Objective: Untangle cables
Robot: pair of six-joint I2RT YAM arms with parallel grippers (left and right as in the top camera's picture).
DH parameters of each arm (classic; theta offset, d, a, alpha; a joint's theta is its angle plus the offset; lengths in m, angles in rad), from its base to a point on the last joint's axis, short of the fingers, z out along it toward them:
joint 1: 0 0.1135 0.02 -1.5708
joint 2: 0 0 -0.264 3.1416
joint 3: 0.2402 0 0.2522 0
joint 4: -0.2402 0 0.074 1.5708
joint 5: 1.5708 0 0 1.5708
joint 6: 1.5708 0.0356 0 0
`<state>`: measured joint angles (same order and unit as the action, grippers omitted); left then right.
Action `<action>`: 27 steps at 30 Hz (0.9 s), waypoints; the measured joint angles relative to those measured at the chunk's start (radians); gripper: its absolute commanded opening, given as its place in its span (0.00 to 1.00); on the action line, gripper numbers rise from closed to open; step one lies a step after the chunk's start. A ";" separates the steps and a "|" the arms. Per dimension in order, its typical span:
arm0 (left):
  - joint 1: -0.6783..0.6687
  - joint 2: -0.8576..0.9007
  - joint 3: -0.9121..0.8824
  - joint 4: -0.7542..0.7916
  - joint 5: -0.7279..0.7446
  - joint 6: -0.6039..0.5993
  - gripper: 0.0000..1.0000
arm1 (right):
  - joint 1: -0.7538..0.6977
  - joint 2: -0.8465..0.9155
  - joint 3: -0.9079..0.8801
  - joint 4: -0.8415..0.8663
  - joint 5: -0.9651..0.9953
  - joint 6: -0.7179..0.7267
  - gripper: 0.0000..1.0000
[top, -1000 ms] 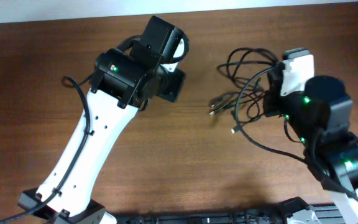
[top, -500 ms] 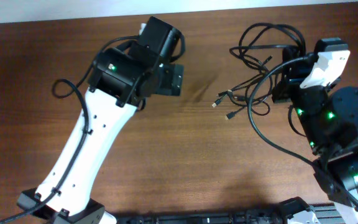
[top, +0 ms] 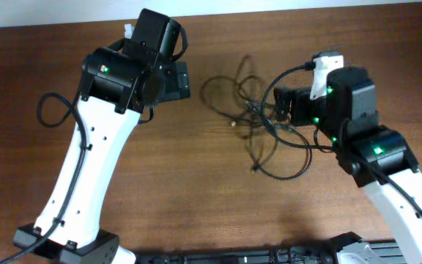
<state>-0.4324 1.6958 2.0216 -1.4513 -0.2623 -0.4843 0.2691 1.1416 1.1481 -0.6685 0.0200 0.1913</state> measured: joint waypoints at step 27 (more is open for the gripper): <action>0.000 0.000 0.000 -0.001 0.000 -0.007 0.99 | 0.000 0.356 0.001 0.027 -0.239 -0.206 0.90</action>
<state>-0.4324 1.6958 2.0216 -1.4521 -0.2623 -0.4911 0.2691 1.4975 1.1488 -0.6415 -0.2192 -0.0151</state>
